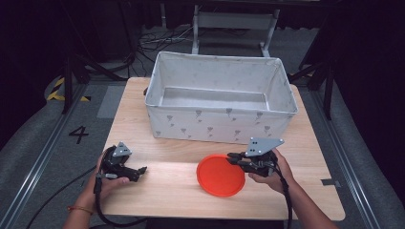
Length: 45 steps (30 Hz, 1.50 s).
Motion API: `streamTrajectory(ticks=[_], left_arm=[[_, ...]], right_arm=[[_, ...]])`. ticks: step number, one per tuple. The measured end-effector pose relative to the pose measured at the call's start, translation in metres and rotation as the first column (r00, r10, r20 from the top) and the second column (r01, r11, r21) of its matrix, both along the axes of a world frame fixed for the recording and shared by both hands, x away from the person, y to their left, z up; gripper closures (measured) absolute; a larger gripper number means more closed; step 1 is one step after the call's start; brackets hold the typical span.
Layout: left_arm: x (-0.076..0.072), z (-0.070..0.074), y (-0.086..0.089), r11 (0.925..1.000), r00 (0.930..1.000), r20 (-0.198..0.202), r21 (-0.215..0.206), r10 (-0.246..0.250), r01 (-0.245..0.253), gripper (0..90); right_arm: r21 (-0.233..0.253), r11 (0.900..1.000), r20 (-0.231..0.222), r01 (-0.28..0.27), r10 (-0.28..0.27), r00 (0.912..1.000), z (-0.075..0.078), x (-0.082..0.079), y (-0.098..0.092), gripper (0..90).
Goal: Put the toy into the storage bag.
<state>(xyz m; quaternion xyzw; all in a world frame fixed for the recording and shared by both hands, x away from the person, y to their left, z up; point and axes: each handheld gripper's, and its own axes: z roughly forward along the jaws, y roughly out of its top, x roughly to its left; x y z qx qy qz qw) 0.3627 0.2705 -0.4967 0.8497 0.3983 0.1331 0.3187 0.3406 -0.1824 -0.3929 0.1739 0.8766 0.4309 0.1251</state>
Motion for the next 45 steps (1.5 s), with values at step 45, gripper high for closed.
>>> streamTrajectory(ticks=[45], left_arm=[[-0.001,0.0,0.0,1.0,1.0,-0.003,-0.004,0.005,-0.005,0.3]], right_arm=[[-0.024,0.993,0.191,0.115,-0.108,0.9757,0.133,-0.013,-0.087,82.7]])
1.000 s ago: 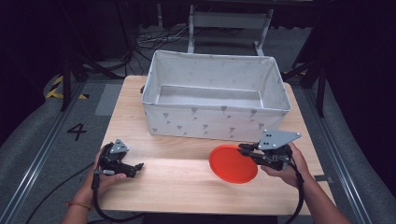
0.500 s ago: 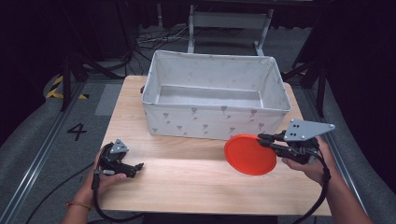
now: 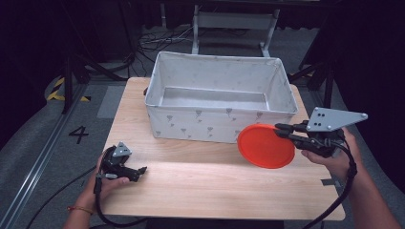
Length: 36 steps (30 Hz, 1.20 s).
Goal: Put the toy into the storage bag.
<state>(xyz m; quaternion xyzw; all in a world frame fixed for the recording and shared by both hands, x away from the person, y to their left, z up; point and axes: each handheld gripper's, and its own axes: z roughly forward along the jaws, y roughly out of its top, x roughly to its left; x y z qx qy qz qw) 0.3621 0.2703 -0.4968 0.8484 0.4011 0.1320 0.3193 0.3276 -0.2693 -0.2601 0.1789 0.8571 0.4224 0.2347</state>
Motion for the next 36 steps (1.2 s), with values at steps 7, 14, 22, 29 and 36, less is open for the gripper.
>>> streamTrajectory(ticks=[7,14,22,29,36], left_arm=[[0.0,0.0,0.0,1.0,1.0,-0.003,-0.001,0.004,-0.004,0.4],[-0.001,0.0,0.0,1.0,1.0,0.001,0.003,0.005,-0.005,0.5],[-0.001,0.0,0.0,1.0,1.0,0.005,0.007,0.007,-0.007,0.6],[-0.001,0.0,0.0,1.0,0.9999,0.009,0.007,0.007,-0.007,0.5],[-0.001,0.0,0.0,1.0,1.0,0.006,0.007,0.007,-0.007,0.5]], right_arm=[[-0.001,1.0,0.018,0.015,-0.015,0.9997,0.016,0.006,-0.001,82.7],[0.014,0.999,0.046,0.047,-0.047,0.9978,0.033,0.013,-0.009,82.8],[0.011,0.996,0.067,0.086,-0.086,0.994,0.051,0.026,-0.014,82.8],[0.018,0.992,0.084,0.123,-0.124,0.9888,0.071,0.047,-0.017,82.8],[0.037,0.987,0.103,0.157,-0.16,0.9817,0.091,0.072,-0.019,82.8]])
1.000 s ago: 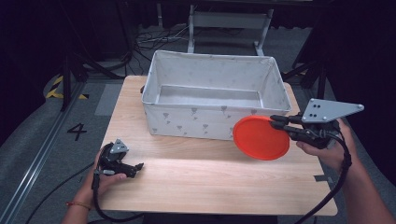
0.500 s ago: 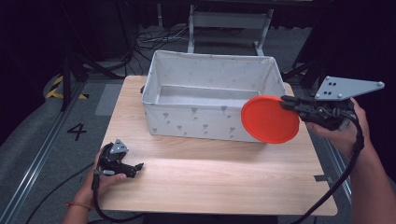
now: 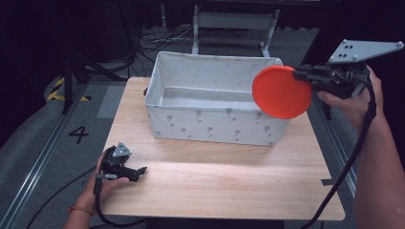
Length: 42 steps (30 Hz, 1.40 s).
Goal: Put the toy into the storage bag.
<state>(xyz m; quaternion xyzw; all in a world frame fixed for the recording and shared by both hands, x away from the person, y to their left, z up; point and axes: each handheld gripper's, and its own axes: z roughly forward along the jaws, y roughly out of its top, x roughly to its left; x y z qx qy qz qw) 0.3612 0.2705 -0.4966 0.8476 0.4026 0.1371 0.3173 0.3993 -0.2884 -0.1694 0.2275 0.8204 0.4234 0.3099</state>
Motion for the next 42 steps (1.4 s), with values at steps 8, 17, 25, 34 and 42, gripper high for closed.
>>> streamTrajectory(ticks=[8,17,25,34,42], left_arm=[[0.0,0.0,0.0,1.0,1.0,0.002,0.0,0.0,0.0,0.5],[0.0,0.0,0.0,1.0,1.0,0.002,0.0,0.0,0.0,0.5],[0.0,0.0,0.0,1.0,1.0,0.002,0.0,0.0,0.0,0.5],[0.0,0.0,0.0,1.0,1.0,0.002,0.0,0.0,0.0,0.5],[0.0,0.0,0.0,1.0,1.0,-0.001,-0.001,0.001,-0.001,0.7]], right_arm=[[-0.012,0.999,0.0,0.032,-0.032,0.9995,0.002,0.035,0.001,82.8],[-0.023,0.999,-0.055,0.041,-0.042,0.9976,-0.019,0.074,0.009,82.8],[-0.036,0.999,-0.107,0.014,-0.018,0.9941,-0.044,0.098,0.02,82.8],[-0.056,0.998,-0.153,-0.034,0.025,0.9879,-0.074,0.11,0.028,82.8],[-0.114,0.989,-0.212,-0.09,0.065,0.9751,-0.099,0.115,0.037,82.8]])
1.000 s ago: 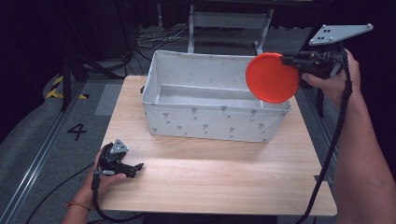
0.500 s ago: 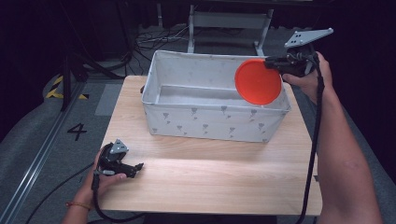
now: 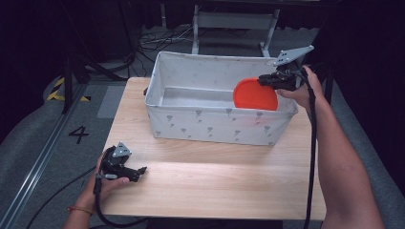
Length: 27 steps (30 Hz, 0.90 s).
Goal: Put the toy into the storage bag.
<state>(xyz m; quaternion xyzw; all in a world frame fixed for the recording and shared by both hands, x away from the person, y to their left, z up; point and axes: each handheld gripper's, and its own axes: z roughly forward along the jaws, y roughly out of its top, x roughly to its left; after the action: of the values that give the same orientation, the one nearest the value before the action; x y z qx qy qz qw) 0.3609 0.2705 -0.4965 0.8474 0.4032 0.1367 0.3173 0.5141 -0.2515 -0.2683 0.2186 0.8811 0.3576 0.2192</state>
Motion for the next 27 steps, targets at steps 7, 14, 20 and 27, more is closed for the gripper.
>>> streamTrajectory(ticks=[7,14,20,27], left_arm=[[0.0,0.0,0.0,1.0,1.0,0.0,-0.001,0.001,-0.001,0.7],[0.0,0.0,0.0,1.0,1.0,0.007,0.004,0.001,-0.001,0.8],[0.0,0.0,0.0,1.0,1.0,0.006,0.002,0.0,0.0,0.8],[0.0,0.0,0.0,1.0,1.0,0.006,0.002,0.0,0.0,0.8]], right_arm=[[-0.088,0.995,-0.059,-0.053,0.048,0.9971,-0.02,0.001,0.007,82.8],[-0.186,0.976,-0.112,-0.116,0.097,0.989,-0.026,-0.002,0.008,82.7],[-0.234,0.957,-0.148,-0.171,0.139,0.9792,-0.026,-0.002,0.011,82.5],[-0.305,0.933,-0.199,-0.193,0.135,0.9706,-0.032,0.002,0.014,82.5]])
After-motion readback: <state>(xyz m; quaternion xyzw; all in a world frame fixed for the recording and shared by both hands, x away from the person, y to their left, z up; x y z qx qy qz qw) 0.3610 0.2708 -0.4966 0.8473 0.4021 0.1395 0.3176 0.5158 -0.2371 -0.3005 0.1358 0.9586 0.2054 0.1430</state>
